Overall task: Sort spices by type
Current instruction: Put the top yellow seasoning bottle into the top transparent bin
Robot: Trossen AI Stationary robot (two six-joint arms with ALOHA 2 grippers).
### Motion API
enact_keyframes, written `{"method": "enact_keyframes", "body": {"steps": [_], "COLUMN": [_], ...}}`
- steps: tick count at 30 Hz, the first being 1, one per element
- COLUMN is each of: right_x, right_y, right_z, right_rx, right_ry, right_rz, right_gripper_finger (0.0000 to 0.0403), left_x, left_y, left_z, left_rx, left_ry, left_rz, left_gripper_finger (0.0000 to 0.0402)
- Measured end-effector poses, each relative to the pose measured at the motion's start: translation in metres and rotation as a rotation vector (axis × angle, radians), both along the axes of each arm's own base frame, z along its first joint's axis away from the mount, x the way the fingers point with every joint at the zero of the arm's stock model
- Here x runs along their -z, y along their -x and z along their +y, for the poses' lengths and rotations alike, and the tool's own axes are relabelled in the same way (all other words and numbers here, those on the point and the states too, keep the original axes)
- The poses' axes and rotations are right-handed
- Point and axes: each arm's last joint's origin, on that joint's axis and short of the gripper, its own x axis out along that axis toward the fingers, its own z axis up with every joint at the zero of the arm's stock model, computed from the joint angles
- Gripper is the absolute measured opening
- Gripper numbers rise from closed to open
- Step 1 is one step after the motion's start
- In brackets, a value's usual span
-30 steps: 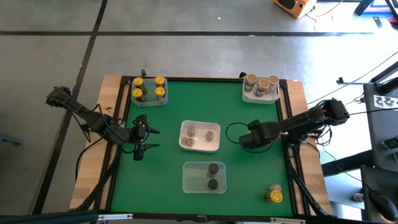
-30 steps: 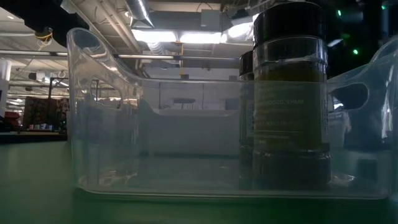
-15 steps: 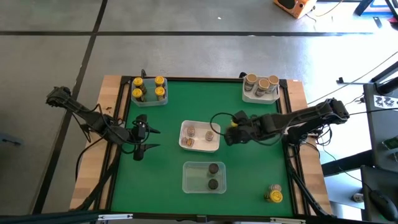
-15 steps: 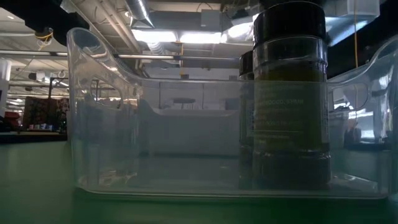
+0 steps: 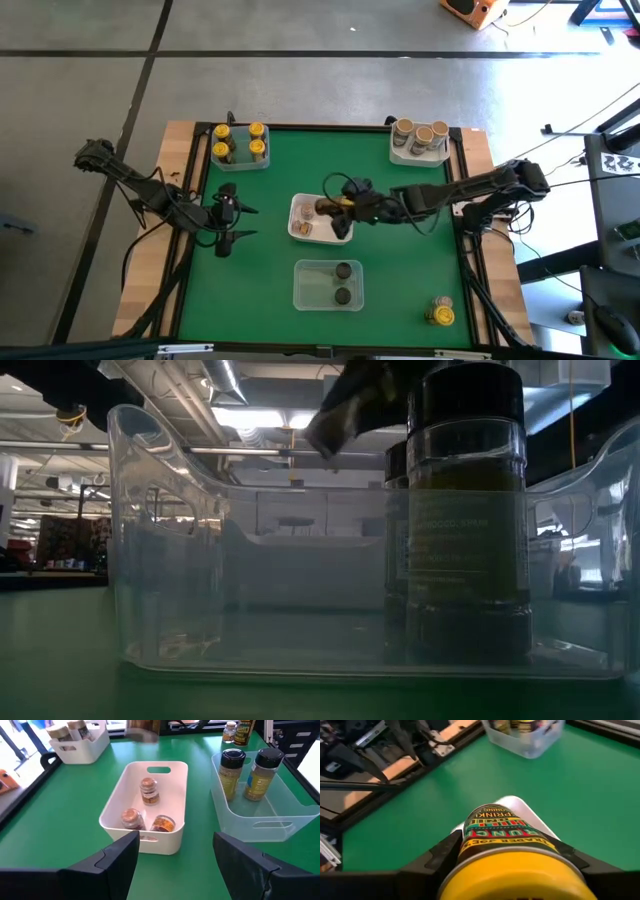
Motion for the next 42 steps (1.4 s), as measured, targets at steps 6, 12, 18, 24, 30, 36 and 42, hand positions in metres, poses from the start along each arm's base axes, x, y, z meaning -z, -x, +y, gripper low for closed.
{"method": "enact_keyframes", "body": {"steps": [6, 12, 18, 24, 30, 36, 42], "right_x": [0.012, 0.022, 0.012, 0.010, 0.033, 0.063, 0.089], "right_y": [-0.025, -0.056, -0.103, -0.142, -0.160, -0.164, -0.163], "right_z": [-0.012, -0.028, -0.039, -0.054, -0.076, -0.116, -0.156], "right_rx": [-0.062, -0.119, -0.187, -0.212, -0.235, -0.230, -0.242], "right_ry": [0.021, 0.058, 0.137, 0.200, 0.225, 0.223, 0.152], "right_rz": [-0.064, -0.069, 0.017, 0.144, 0.277, 0.369, 0.417], "right_gripper_finger": [0.0209, 0.0209, 0.0209, 0.0209, 0.0209, 0.0209, 0.0209], "left_x": [0.000, 0.000, 0.000, -0.002, -0.002, -0.003, 0.000], "left_y": [0.000, 0.000, 0.000, 0.000, 0.000, 0.000, -0.002], "left_z": [0.001, 0.002, 0.002, 0.002, 0.002, 0.004, 0.012], "left_rx": [-0.030, -0.038, -0.049, -0.059, -0.051, -0.063, -0.133], "left_ry": [-0.031, -0.039, -0.065, -0.041, -0.057, -0.182, -0.222], "left_rz": [-0.009, -0.006, -0.005, -0.013, -0.011, -0.010, 0.001], "left_gripper_finger": [0.0251, 0.0251, 0.0251, 0.0251, 0.0251, 0.0251, 0.0251]}}
